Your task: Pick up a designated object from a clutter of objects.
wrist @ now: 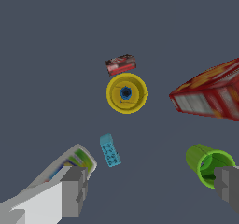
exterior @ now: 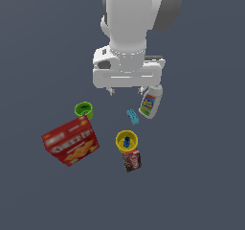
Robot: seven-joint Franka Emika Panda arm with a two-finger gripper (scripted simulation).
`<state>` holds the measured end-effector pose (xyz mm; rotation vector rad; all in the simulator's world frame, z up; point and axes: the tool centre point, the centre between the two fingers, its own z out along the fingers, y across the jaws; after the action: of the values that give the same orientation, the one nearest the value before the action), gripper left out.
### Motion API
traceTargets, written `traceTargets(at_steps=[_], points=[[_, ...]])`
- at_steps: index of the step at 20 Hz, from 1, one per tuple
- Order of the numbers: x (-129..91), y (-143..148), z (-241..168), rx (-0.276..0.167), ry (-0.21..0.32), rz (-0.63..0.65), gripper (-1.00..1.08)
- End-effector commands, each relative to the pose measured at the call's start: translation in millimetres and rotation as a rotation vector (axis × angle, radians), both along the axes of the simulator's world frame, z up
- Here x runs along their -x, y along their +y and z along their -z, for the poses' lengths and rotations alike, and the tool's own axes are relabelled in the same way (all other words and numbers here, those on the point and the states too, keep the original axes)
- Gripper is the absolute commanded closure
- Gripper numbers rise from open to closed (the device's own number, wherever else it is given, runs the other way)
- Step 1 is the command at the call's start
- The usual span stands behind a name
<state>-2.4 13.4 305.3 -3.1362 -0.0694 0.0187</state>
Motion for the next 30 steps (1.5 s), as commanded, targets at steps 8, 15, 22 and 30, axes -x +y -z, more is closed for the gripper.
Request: traceTargets(at_steps=[8,15,22,30], points=[[-4.0,-3.1,2.1,-0.02,0.0,0.012,-0.92],[-4.2,-3.7,2.1,-0.024,0.0,0.01,-0.92],[-12.1,-2.6,7.6,-0.024,0.001,0.065,-0.92],[-30.8,0.2,21.9,-0.024,0.002,0.195,-0.92]])
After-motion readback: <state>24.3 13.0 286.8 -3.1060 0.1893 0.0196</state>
